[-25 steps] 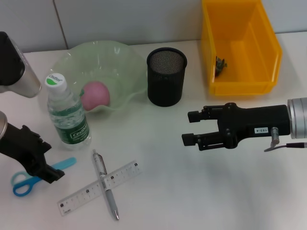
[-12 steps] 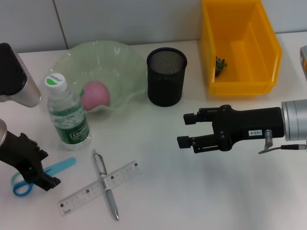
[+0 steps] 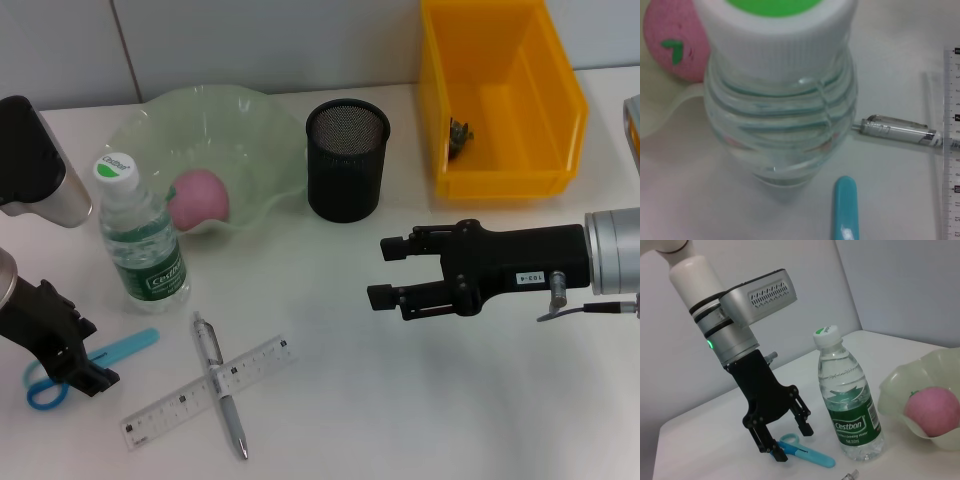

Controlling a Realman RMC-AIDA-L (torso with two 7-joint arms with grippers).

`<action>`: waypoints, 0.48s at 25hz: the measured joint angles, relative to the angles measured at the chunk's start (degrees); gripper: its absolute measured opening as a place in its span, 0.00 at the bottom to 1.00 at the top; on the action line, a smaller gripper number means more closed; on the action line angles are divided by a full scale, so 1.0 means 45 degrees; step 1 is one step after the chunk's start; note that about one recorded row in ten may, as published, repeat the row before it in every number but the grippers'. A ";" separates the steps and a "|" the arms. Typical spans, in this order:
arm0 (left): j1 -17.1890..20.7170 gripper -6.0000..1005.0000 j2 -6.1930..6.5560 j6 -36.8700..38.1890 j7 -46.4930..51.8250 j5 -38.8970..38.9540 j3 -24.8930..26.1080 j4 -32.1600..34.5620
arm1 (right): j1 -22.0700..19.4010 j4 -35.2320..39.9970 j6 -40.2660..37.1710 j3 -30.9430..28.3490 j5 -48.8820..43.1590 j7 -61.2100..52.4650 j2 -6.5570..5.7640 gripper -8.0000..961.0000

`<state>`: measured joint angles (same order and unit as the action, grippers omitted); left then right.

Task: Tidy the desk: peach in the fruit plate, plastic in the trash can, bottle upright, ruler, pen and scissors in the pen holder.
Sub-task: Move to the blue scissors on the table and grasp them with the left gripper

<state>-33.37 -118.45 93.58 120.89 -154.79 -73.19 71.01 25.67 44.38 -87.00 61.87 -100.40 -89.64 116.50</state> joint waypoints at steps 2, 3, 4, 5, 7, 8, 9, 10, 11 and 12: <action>-0.0004 0.72 -0.0004 -0.0008 -0.0009 -0.0039 -0.0021 0.0000 | 0.0000 0.0000 0.0000 0.0000 0.0000 0.0002 -0.0002 0.81; -0.0006 0.71 -0.0005 -0.0044 -0.0020 -0.0071 -0.0034 0.0000 | 0.0000 0.0000 -0.0001 0.0000 0.0000 0.0004 -0.0004 0.81; -0.0006 0.71 -0.0005 -0.0044 -0.0020 -0.0071 -0.0034 0.0000 | 0.0000 0.0000 -0.0001 0.0000 0.0000 0.0004 -0.0004 0.81; -0.0006 0.71 -0.0005 -0.0067 -0.0029 -0.0087 -0.0041 0.0000 | -0.0001 0.0000 0.0000 0.0000 -0.0001 0.0004 -0.0006 0.81; -0.0006 0.71 -0.0005 -0.0084 -0.0040 -0.0103 -0.0062 0.0001 | 0.0000 0.0000 -0.0001 0.0001 -0.0051 0.0006 -0.0008 0.81; -0.0006 0.71 -0.0005 -0.0084 -0.0040 -0.0103 -0.0062 0.0001 | -0.0001 0.0000 -0.0001 0.0001 -0.0084 0.0007 -0.0011 0.81; -0.0006 0.71 -0.0005 -0.0084 -0.0040 -0.0103 -0.0062 0.0001 | -0.0001 0.0000 -0.0001 0.0001 -0.0084 0.0007 -0.0011 0.81; -0.0006 0.72 -0.0005 -0.0095 -0.0043 -0.0104 -0.0094 0.0001 | -0.0005 0.0000 -0.0001 0.0001 -0.0094 0.0007 -0.0012 0.81; -0.0007 0.71 -0.0020 -0.0138 -0.0047 -0.0105 -0.0197 0.0001 | -0.0010 0.0000 -0.0001 0.0001 -0.0104 0.0005 -0.0013 0.81; -0.0007 0.71 -0.0020 -0.0138 -0.0047 -0.0105 -0.0197 0.0001 | -0.0010 0.0000 -0.0001 0.0001 -0.0104 0.0005 -0.0013 0.81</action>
<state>-33.40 -118.54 92.96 120.68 -155.26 -74.08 71.01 25.62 44.38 -87.01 61.87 -100.86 -89.61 116.44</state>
